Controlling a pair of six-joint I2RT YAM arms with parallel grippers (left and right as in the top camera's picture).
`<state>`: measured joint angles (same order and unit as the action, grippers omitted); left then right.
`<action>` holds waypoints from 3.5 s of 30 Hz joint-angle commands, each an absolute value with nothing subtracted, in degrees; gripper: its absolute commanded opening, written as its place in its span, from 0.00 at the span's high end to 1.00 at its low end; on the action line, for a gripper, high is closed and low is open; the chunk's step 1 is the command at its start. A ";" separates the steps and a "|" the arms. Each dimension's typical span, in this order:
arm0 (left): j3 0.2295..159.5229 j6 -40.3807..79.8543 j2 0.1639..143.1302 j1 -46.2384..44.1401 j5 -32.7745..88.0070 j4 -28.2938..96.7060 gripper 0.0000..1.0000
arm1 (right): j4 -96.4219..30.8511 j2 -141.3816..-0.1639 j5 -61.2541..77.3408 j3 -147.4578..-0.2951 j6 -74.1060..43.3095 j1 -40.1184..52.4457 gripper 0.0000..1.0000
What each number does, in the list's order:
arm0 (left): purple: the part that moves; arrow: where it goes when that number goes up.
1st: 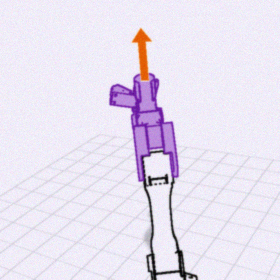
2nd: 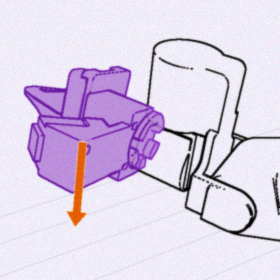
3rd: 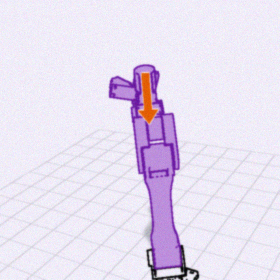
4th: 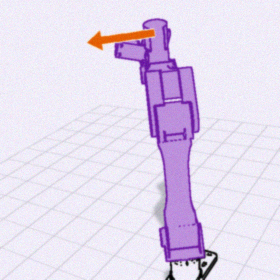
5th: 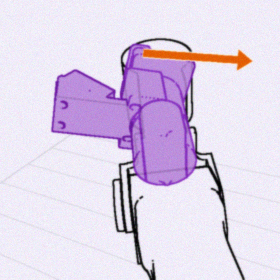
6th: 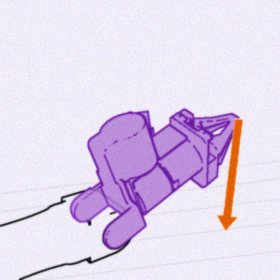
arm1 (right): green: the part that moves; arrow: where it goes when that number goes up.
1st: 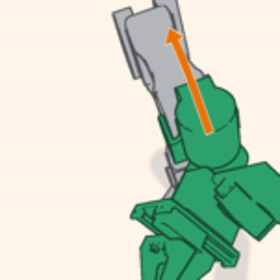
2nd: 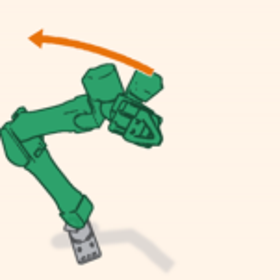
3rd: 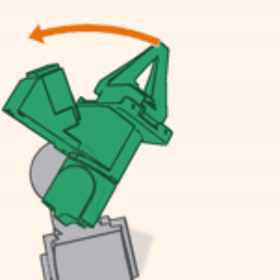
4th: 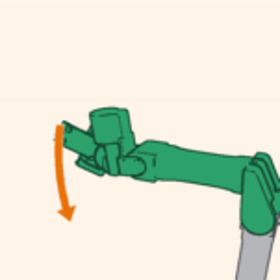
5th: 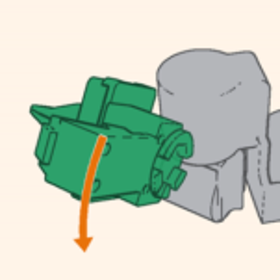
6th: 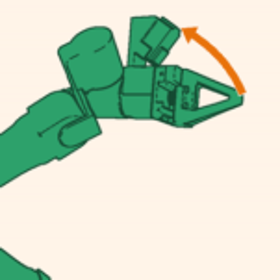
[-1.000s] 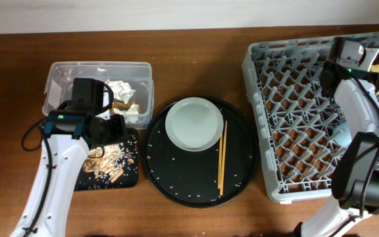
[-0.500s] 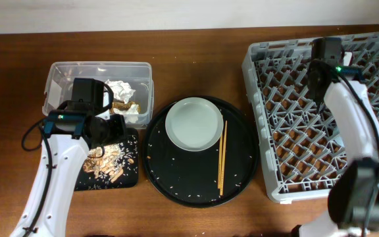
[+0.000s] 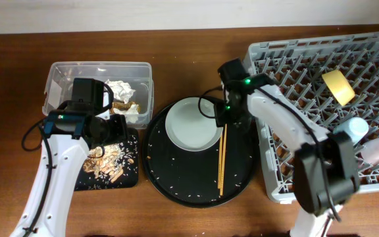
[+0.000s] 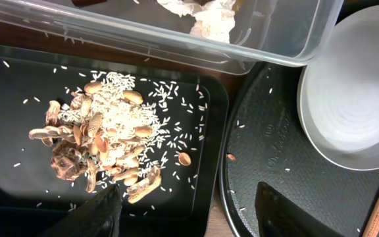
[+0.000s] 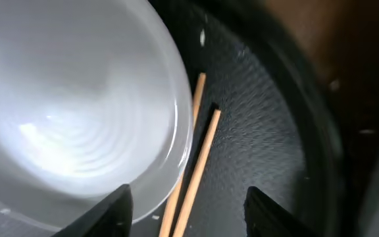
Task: Sort waste into correct bins and load items into the dishwasher rack
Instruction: 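Move the right gripper back to the white plate on the round tray, then grasp the white plate rim with the right gripper and lift it, then stand the white plate upright in the rack with the right gripper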
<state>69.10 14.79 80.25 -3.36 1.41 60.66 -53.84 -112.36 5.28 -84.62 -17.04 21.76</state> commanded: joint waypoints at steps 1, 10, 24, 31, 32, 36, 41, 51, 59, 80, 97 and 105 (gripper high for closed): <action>69.14 15.18 79.53 -3.20 0.84 60.71 0.36 | -53.98 -116.88 8.01 -84.14 -20.47 22.17 0.48; 69.14 15.18 79.53 -3.20 0.84 60.71 0.35 | -55.00 -118.56 8.95 -82.15 -24.53 22.37 0.72; 69.14 15.18 79.53 -3.20 0.84 60.71 0.35 | -55.86 -116.29 9.91 -84.99 -24.29 22.44 0.92; 69.14 15.18 79.53 -3.20 0.86 60.73 0.35 | -56.73 -116.73 9.91 -84.18 -24.29 22.85 0.84; 69.14 15.18 79.53 -3.20 0.84 60.73 0.35 | -56.36 -117.16 9.91 -83.70 -24.32 23.22 0.84; 69.14 15.18 79.53 -3.20 0.84 60.73 0.35 | -55.88 -118.15 9.91 -83.46 -24.34 24.51 0.84; 69.14 15.18 79.53 -3.20 0.84 60.73 0.35 | -55.90 -118.37 9.93 -83.22 -24.36 24.88 0.84; 69.14 15.18 79.53 -3.20 0.84 60.73 0.35 | -53.39 -118.30 10.13 -81.25 -24.49 25.36 0.96; 69.14 15.18 79.53 -3.20 0.84 60.71 0.35 | -62.22 -104.14 -6.31 -98.98 -15.84 18.15 0.96; 69.14 15.18 79.53 -3.20 0.84 60.45 0.35 | -48.60 -106.28 -49.01 -91.42 -5.43 0.78 0.96; 69.14 15.16 79.53 -3.20 1.08 60.51 0.35 | -66.26 -87.92 3.31 -90.32 -5.43 6.81 0.38; 69.14 15.18 79.53 -3.20 1.08 60.51 0.35 | -61.60 -88.49 8.54 -68.18 -11.46 21.54 0.39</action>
<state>69.10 14.79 80.25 -3.36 1.45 60.45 -65.54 -88.36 7.42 -73.56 -8.08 17.65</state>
